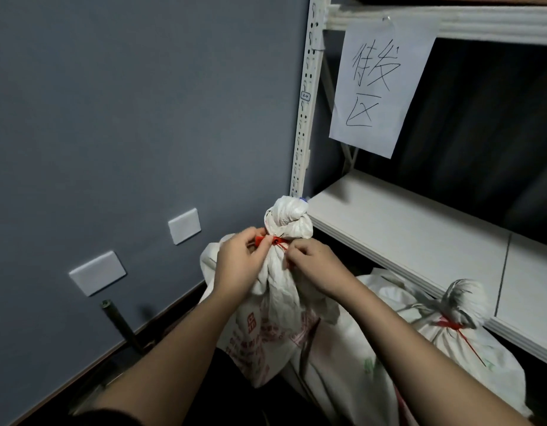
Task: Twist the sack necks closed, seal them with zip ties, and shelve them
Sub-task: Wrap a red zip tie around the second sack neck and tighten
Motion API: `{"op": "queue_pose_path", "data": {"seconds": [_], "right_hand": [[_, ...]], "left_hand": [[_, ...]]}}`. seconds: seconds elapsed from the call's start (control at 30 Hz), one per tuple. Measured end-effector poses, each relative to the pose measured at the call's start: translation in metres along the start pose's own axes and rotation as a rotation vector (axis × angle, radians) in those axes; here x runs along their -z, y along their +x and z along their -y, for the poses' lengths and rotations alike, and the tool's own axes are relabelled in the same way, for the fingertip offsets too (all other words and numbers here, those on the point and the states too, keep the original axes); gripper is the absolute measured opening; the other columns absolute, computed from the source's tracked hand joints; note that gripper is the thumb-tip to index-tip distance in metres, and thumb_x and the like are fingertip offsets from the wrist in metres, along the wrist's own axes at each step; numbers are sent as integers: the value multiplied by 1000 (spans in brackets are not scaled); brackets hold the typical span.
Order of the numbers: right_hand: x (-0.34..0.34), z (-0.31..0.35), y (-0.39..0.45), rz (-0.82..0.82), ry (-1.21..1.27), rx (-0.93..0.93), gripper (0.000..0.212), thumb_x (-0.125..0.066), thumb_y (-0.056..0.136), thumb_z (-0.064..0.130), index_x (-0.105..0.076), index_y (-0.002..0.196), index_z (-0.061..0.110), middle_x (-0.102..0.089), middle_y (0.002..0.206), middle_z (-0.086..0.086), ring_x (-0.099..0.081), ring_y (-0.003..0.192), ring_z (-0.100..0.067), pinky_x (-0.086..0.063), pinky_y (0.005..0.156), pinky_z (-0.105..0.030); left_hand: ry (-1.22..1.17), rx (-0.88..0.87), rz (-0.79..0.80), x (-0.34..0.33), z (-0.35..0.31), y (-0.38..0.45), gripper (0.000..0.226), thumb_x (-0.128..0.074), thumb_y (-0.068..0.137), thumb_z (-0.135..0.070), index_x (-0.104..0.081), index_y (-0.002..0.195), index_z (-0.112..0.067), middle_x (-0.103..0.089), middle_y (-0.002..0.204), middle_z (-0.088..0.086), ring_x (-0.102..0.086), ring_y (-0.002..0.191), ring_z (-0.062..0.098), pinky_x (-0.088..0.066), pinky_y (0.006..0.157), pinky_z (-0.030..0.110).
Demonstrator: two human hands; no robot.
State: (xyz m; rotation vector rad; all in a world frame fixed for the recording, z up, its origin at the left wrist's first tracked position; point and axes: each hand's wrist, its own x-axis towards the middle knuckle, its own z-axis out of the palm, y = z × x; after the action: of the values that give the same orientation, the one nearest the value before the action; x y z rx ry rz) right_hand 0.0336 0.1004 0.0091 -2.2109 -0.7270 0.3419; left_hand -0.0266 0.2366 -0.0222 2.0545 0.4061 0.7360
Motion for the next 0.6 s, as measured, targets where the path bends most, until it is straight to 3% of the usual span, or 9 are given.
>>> {"op": "queue_pose_path", "data": {"seconds": [0.1, 0.2, 0.27, 0.33, 0.4, 0.47, 0.6], "right_hand": [[-10, 8, -4, -175, -246, -126, 32, -45, 94, 37, -60, 79, 14, -65, 97, -5, -59, 91, -28, -39, 70, -34], [-22, 7, -6, -326, -285, -52, 30, -41, 98, 36, -62, 93, 16, -61, 106, -8, -56, 100, -29, -39, 74, -36], [-25, 4, -5, -428, -393, 53, 26, -47, 96, 32, -67, 94, 16, -64, 99, -10, -57, 96, -30, -43, 74, -35], [-24, 1, -5, -523, -545, 179, 22, -57, 89, 30, -69, 77, 15, -67, 76, -8, -61, 76, -28, -44, 59, -29], [-19, 3, -4, -442, -612, 228, 26, -53, 92, 30, -68, 78, 14, -68, 77, -7, -62, 76, -28, -38, 58, -29], [-15, -2, -2, -307, -495, 263, 29, -47, 96, 31, -63, 80, 13, -67, 83, -8, -59, 82, -27, -34, 63, -33], [-13, -13, 0, -183, -65, 287, 35, -52, 90, 23, -46, 57, 16, -46, 52, 0, -42, 54, -13, -29, 56, -31]], "left_hand": [[165, -103, -45, -12, -6, -2, 20, -58, 91, -26, -67, 87, -8, -60, 102, -9, -51, 86, 1, -38, 75, 15], [187, -145, 1, -17, -9, -5, 17, -52, 94, -23, -63, 96, -9, -53, 111, -3, -51, 93, 7, -35, 81, 16], [231, -182, 25, -16, -5, -6, 19, -51, 94, -23, -64, 99, -11, -51, 117, 1, -50, 104, 14, -36, 89, 22], [234, -183, 54, -14, 1, -2, 19, -50, 94, -26, -64, 93, -14, -51, 121, 0, -47, 107, 10, -34, 92, 22], [40, -121, 150, -11, 4, 0, 16, -51, 93, -27, -56, 79, -21, -57, 103, -9, -48, 90, 2, -36, 84, 20], [-117, -74, 224, -7, 6, 2, 24, -53, 92, -25, -48, 69, -20, -53, 72, -15, -45, 70, 1, -36, 69, 22], [-228, -81, 280, 0, 10, 4, 26, -59, 89, -21, -51, 65, -21, -48, 68, -15, -45, 69, -1, -36, 68, 14]]}}
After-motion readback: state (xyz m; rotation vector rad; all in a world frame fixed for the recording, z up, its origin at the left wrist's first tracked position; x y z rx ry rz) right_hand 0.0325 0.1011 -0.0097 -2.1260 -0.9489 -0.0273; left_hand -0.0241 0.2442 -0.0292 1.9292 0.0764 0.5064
